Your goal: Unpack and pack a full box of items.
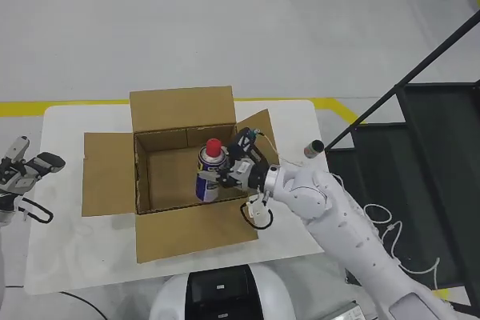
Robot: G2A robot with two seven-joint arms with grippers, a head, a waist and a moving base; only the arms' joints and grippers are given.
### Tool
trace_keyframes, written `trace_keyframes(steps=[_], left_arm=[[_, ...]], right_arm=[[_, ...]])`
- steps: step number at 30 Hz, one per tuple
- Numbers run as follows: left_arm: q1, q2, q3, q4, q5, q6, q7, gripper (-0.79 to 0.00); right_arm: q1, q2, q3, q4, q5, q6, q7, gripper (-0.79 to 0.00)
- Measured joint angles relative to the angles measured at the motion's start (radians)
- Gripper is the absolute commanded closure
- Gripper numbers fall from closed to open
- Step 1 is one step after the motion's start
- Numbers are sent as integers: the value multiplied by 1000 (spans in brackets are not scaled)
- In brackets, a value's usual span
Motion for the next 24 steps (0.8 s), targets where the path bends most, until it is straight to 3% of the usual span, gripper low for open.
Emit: trace_keyframes(steps=[6,21,24], left_arm=[[0,0,0,0,0,0,0,-785],[0,0,0,0,0,0,0,-785],[0,0,0,0,0,0,0,-785]], right_arm=[[61,-21,-52,86,54,22,-36,0],[57,-21,-53,88,62,20,-36,0],[65,-24,-53,66,151,60,42,0]])
